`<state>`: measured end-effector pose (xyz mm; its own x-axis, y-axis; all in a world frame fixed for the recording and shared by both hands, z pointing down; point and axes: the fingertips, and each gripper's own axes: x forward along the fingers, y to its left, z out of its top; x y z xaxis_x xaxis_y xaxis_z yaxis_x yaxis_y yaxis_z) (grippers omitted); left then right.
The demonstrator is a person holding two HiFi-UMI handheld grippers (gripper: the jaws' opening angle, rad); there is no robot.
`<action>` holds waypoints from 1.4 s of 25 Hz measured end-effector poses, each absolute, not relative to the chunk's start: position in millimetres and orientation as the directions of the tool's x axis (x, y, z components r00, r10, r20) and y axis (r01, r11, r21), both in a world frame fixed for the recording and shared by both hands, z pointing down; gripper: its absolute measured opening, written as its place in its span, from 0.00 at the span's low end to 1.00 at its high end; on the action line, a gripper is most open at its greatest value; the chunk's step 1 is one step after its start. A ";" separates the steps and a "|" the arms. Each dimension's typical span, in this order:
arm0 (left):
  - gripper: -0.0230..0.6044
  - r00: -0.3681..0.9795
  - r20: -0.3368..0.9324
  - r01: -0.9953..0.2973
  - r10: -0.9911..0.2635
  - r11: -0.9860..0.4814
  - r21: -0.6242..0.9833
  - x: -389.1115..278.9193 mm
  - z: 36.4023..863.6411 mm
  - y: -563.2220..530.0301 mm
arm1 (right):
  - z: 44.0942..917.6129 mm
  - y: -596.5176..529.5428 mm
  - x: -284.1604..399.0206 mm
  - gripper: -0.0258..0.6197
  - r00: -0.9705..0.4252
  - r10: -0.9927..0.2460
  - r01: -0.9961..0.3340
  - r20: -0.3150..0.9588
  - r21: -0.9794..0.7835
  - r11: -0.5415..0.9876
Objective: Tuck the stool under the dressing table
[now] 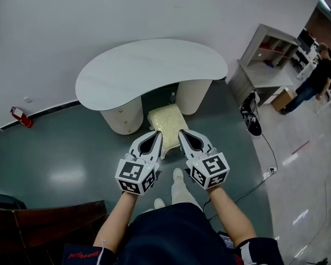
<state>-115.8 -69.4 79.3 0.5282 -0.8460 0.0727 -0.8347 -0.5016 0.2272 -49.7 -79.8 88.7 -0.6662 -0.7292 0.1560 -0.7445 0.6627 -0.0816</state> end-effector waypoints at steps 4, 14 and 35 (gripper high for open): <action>0.05 0.528 0.083 -0.834 -0.845 -0.498 0.236 -108.4 85.0 -84.6 | 92.5 -95.4 -40.0 0.06 -0.657 -0.736 -0.753 0.161 -0.093 0.652; 0.05 0.523 0.100 -0.837 -0.847 -0.487 0.252 -96.1 95.4 -138.3 | 102.3 -148.8 -26.2 0.06 -0.658 -0.731 -0.753 0.182 -0.113 0.649; 0.05 0.515 0.147 -0.839 -0.844 -0.462 0.289 -72.1 150.5 -199.7 | 152.4 -210.6 -7.2 0.06 -0.679 -0.697 -0.733 0.229 -0.188 0.653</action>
